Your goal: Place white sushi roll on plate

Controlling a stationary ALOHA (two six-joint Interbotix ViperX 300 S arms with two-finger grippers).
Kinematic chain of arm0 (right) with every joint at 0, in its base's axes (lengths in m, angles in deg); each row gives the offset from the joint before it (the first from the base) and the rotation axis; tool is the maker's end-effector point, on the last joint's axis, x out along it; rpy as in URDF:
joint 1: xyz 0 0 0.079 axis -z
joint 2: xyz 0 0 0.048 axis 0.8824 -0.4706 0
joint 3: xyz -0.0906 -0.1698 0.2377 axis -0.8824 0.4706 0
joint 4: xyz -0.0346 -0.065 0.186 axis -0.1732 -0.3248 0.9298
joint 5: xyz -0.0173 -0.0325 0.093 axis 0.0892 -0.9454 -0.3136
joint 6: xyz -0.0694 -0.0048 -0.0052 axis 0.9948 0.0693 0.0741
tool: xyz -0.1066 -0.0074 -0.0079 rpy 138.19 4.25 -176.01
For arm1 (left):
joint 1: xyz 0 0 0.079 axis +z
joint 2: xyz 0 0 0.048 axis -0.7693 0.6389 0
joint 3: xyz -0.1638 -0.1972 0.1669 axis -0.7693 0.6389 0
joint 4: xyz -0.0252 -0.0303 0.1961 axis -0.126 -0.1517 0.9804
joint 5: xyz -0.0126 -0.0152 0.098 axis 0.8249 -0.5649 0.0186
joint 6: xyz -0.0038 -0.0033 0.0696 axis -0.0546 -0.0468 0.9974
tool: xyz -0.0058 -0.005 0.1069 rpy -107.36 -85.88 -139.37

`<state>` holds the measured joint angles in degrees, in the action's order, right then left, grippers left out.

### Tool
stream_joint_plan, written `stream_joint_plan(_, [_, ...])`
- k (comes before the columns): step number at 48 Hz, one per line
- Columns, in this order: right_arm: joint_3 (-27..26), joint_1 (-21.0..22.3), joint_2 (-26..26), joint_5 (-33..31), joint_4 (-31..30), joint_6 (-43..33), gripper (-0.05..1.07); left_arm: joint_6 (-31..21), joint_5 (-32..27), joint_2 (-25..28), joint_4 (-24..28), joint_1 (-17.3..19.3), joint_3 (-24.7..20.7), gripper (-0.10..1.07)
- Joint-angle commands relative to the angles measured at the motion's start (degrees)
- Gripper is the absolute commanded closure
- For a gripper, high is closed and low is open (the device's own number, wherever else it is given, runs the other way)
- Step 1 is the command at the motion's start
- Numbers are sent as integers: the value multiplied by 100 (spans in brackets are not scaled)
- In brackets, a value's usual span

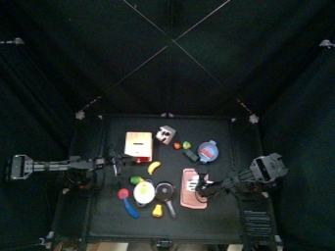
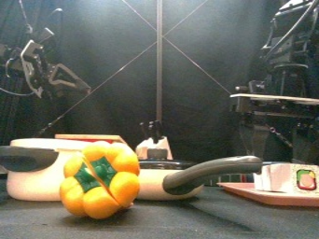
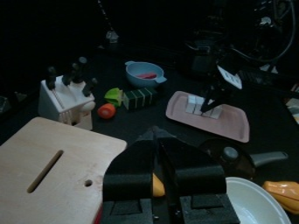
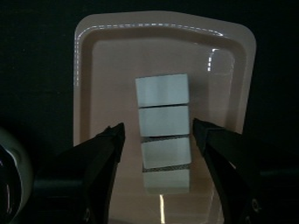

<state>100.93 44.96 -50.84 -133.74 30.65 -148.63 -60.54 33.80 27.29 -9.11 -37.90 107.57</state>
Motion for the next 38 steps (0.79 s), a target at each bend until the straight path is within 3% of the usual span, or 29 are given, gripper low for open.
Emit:
stream_joint_plan(1, [-97,9,132,9,-18,70,8,0,26,9,-9,-9,-62,56])
stream_joint_plan(38, [-88,9,176,9,-18,185,8,18,26,9,-9,-18,-62,56])
